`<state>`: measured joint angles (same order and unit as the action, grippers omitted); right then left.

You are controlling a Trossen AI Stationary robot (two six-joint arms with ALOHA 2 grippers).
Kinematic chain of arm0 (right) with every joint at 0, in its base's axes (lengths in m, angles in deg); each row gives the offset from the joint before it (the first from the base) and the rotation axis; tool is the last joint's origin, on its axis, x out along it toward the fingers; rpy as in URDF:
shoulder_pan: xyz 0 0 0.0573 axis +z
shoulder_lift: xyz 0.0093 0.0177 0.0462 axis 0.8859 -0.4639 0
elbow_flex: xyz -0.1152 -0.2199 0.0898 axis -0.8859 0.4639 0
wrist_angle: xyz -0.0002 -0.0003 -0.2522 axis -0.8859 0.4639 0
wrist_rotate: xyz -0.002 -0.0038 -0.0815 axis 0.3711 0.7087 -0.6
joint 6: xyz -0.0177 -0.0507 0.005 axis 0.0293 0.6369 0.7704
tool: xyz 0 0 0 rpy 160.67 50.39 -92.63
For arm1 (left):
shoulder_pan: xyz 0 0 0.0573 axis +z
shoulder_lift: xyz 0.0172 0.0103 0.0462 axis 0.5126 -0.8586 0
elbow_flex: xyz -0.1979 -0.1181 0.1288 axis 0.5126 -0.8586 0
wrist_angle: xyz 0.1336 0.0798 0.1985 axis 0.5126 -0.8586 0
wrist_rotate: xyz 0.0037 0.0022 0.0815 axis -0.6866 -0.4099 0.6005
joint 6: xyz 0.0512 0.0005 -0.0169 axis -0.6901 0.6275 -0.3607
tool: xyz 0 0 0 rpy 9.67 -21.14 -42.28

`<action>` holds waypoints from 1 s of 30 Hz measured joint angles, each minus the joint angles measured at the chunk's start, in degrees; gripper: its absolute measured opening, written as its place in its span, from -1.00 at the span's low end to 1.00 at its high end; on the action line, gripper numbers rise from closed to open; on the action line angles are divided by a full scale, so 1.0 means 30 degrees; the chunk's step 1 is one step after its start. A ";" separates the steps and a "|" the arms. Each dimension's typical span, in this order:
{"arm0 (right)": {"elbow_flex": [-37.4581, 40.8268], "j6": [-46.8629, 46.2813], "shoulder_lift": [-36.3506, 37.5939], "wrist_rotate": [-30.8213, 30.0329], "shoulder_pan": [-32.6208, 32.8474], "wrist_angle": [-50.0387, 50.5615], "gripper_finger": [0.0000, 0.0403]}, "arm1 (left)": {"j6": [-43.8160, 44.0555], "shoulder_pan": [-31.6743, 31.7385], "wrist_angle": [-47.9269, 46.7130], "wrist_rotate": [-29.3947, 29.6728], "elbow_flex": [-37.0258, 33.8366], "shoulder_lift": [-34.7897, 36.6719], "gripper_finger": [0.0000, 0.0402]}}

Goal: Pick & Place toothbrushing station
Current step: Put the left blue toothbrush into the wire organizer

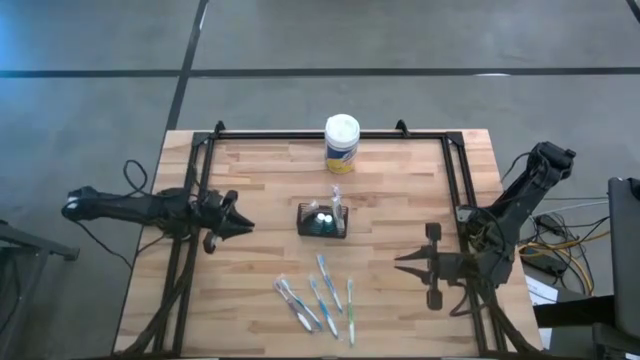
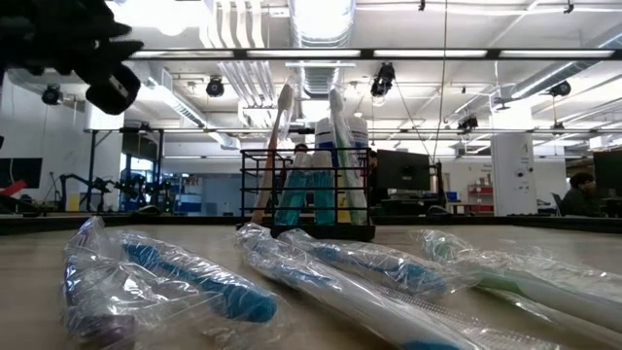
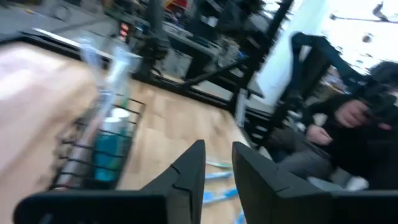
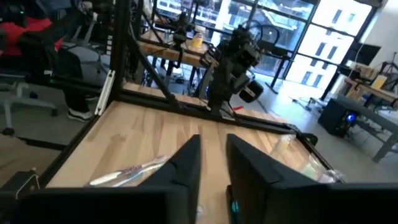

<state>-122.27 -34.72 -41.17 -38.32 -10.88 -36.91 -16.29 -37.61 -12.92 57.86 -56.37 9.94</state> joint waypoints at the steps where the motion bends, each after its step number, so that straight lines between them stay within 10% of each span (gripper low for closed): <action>1: -0.0005 -0.0288 0.0068 -0.0007 0.0000 0.0279 -0.56 | -0.0009 -0.0421 -0.0023 0.0012 0.0275 -0.0399 -0.56; 10: -0.0097 -0.5790 0.0066 0.0351 0.0012 0.4598 -0.18 | -0.1854 -0.4592 -0.0219 0.3269 0.3284 -0.4904 -0.54; 30: 0.0675 -1.3939 -0.1053 0.2319 0.0044 0.6115 -0.14 | -0.2205 -0.9248 -0.4884 0.3152 1.1501 -1.8358 -0.54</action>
<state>-120.25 -76.53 -44.33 -31.36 -10.74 -18.56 -22.91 -65.35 -27.57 67.32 -21.86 -45.14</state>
